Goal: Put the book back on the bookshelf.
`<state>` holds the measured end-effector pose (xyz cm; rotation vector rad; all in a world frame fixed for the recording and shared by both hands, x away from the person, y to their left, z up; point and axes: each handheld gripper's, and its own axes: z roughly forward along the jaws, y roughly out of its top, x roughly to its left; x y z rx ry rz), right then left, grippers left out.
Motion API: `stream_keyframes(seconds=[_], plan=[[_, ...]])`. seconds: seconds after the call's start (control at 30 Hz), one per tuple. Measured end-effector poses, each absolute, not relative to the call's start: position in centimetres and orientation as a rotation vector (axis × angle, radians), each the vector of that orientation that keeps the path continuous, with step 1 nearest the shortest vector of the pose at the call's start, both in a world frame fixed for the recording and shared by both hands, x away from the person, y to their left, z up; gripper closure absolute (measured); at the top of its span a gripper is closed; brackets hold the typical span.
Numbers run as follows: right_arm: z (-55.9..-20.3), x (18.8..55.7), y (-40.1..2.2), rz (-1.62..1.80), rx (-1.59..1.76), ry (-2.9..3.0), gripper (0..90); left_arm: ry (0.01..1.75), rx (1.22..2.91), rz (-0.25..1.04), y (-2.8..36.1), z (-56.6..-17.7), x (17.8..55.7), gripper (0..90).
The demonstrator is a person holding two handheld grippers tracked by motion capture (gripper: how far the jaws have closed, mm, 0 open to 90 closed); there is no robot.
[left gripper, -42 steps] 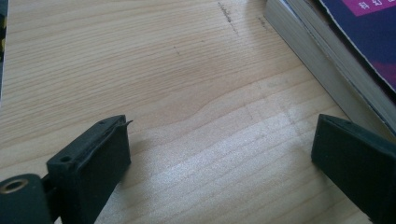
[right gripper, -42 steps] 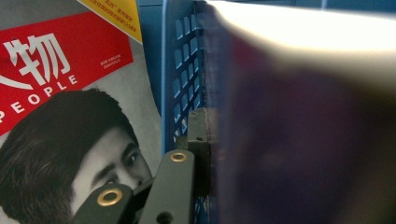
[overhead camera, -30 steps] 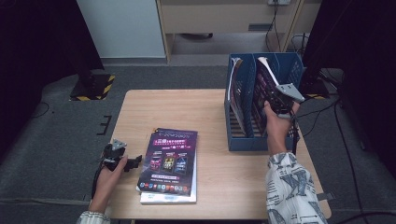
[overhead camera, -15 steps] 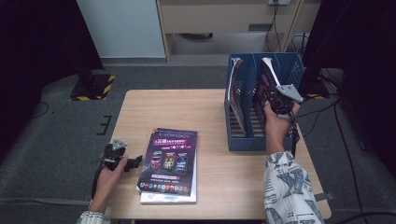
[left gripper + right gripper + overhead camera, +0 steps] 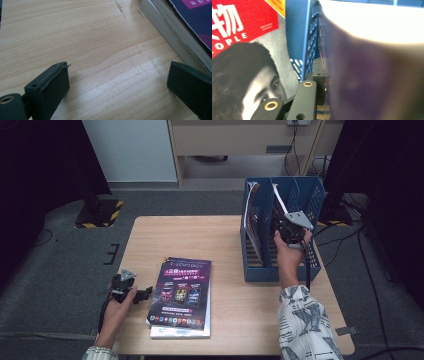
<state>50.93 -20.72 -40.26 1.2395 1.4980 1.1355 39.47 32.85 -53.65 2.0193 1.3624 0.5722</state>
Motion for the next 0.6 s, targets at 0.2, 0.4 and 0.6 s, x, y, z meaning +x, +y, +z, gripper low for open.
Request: stream_keyframes(seconds=[0.2, 0.4, 0.6], plan=[[-40.33, 50.93, -20.25, 1.163, 1.24, 1.517, 78.1, 1.362, 2.02, 0.572, 32.86, -53.64, 39.47, 3.5], [-40.09, 50.68, -20.05, 1.194, 1.23, 1.526, 72.0, 1.361, 2.02, 0.572, 32.83, -53.64, 39.46, 3.6], [-39.83, 50.47, -20.37, 1.231, 1.233, 1.533, 58.5, 1.361, 2.02, 0.572, 32.83, -53.64, 39.46, 3.6]])
